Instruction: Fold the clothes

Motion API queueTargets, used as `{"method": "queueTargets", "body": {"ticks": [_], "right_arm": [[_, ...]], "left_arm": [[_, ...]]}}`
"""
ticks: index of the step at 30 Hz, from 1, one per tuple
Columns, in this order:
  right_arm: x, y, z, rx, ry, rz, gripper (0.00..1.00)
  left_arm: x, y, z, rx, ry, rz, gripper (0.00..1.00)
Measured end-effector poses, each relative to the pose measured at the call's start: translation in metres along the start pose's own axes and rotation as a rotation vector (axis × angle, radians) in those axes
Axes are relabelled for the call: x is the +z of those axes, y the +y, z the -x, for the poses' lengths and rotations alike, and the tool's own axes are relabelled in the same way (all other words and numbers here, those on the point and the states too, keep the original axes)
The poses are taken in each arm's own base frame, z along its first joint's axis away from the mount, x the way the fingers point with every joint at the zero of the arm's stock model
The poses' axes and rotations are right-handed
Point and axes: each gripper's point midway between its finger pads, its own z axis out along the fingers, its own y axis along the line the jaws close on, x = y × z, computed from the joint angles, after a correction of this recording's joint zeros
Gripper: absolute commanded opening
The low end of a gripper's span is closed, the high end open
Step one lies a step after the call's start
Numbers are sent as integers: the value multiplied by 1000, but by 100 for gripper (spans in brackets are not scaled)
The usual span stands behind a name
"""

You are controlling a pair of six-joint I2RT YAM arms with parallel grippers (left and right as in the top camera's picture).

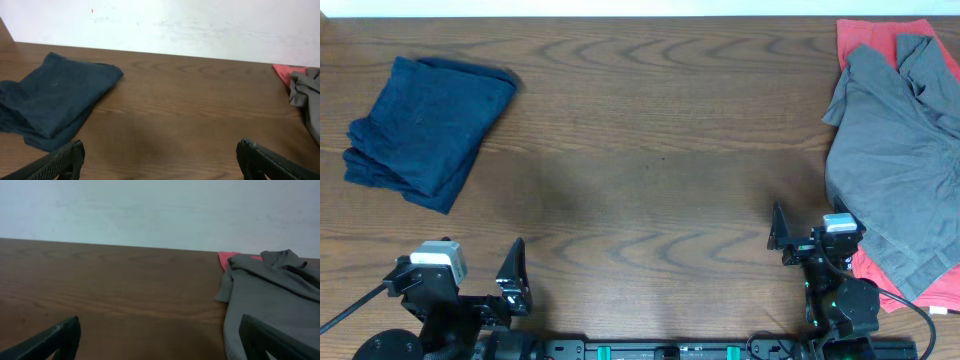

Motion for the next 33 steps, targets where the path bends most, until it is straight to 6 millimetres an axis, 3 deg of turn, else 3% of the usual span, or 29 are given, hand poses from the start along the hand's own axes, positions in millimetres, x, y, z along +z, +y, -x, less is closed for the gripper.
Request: {"method": "queueTargets", "body": {"ticks": [25, 33], "right_arm": [[0, 1, 0, 0, 0, 3, 99], [0, 1, 0, 0, 0, 4, 99]], "left_arm": [[0, 0, 0, -1, 1, 2, 98], [-2, 23, -25, -44, 89, 144, 98]]}}
